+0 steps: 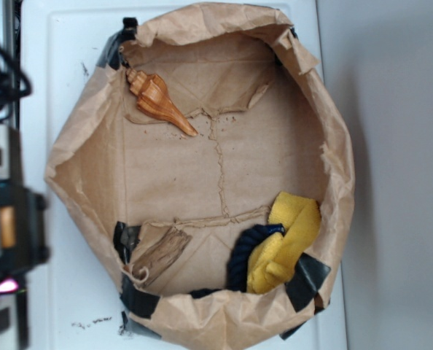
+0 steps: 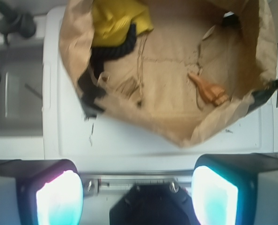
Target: Grab the shell.
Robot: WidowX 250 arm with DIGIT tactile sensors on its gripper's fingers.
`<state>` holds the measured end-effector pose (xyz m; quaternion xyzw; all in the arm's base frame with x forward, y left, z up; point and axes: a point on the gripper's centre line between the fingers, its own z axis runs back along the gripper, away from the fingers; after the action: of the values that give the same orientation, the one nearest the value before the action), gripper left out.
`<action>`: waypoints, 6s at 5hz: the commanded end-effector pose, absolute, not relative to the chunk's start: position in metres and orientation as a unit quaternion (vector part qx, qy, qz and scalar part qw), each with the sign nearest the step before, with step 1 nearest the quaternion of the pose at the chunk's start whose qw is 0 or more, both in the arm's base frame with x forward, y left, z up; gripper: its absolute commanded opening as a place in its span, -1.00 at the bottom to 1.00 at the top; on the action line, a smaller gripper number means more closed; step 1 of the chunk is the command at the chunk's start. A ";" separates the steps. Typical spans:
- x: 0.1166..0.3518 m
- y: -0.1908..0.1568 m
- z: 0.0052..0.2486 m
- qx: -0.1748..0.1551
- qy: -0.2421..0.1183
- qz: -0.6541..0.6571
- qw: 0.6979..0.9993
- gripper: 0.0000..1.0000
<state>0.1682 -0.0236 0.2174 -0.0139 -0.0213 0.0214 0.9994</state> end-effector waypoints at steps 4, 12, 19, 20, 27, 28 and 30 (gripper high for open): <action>0.250 0.038 0.182 0.006 -0.058 -0.193 0.980 1.00; 0.223 0.060 0.132 -0.020 -0.062 -0.221 0.973 1.00; 0.234 0.057 0.093 0.017 -0.021 -0.253 0.967 1.00; 0.230 0.055 0.081 0.033 -0.018 -0.251 0.967 1.00; 0.244 0.062 0.034 0.091 -0.020 -0.238 0.967 1.00; 0.242 0.063 0.028 0.097 -0.016 -0.239 0.966 1.00; 0.243 0.065 0.024 0.104 -0.025 -0.234 0.966 -1.00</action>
<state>0.2358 0.0736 0.0188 0.0973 -0.0114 -0.2232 0.9699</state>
